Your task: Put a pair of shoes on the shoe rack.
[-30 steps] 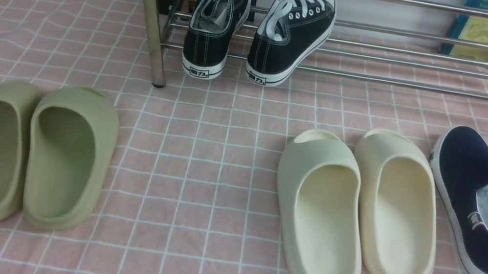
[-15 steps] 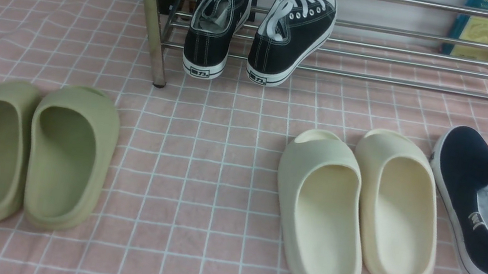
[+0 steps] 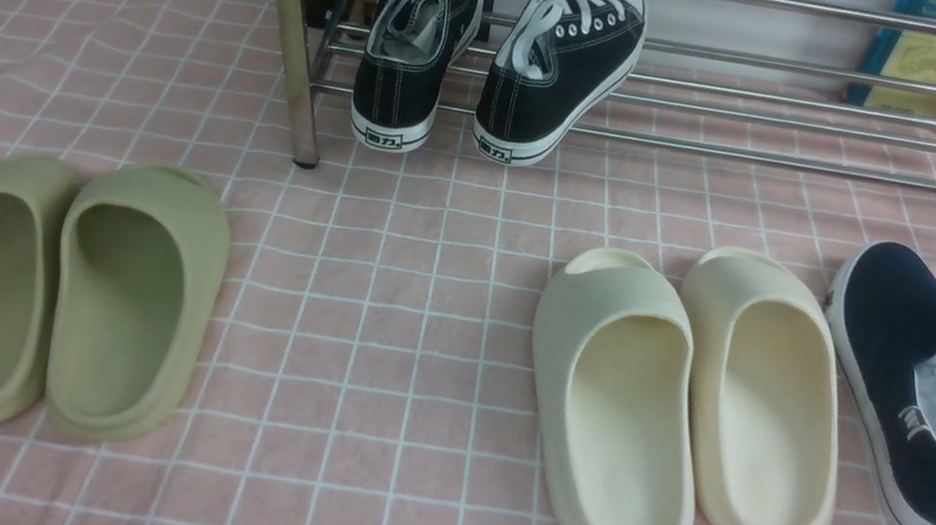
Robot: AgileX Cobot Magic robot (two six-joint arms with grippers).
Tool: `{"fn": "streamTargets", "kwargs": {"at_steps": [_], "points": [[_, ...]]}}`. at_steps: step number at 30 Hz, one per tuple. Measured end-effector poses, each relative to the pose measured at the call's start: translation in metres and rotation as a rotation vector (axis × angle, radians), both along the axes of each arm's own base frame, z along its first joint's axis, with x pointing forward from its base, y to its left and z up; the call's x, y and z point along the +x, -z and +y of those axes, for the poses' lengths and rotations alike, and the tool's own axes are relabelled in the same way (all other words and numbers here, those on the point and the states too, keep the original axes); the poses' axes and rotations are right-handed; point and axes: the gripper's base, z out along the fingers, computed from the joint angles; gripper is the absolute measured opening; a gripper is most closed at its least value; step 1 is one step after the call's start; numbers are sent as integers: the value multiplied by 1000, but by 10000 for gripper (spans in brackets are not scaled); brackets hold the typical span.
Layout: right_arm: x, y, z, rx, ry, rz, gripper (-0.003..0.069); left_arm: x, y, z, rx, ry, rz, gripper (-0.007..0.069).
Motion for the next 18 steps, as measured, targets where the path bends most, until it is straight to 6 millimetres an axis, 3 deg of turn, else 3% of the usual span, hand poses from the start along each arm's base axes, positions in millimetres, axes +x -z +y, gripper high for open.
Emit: {"fn": "streamTargets", "kwargs": {"at_steps": [18], "points": [[0, 0, 0, 0, 0, 0, 240, -1, 5, 1, 54, 6, 63, 21]]}}
